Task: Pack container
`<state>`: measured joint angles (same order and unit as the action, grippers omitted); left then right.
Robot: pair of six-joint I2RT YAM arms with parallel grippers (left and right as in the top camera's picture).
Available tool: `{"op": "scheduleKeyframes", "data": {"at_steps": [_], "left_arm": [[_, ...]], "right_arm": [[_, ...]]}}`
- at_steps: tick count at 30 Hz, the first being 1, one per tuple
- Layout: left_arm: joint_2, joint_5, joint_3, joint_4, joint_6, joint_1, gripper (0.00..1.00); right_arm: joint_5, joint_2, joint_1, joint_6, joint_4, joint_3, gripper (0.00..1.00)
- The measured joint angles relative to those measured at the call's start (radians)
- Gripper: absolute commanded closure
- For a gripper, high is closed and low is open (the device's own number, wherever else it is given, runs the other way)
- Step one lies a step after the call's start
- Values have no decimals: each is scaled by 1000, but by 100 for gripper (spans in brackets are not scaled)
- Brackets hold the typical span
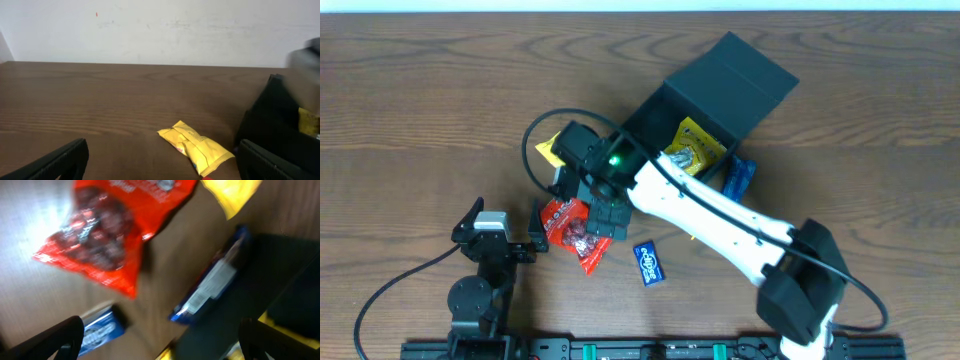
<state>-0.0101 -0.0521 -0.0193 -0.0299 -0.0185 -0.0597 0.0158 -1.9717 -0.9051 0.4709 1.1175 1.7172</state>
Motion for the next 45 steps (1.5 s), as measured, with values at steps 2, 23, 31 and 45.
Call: {"op": "scheduleKeyframes", "data": {"at_steps": [2, 23, 31, 45], "left_arm": [[0, 0, 0, 0, 0, 0, 5], [0, 0, 0, 0, 0, 0, 5], [0, 0, 0, 0, 0, 0, 5], [0, 4, 0, 0, -5, 0, 5]], "right_arm": [[-14, -16, 22, 26, -20, 0, 1], [-204, -18, 63, -445, -238, -95, 1], [-176, 21, 198, -460, -187, -98, 1], [-66, 660, 476, -393, -92, -291, 2]]}}
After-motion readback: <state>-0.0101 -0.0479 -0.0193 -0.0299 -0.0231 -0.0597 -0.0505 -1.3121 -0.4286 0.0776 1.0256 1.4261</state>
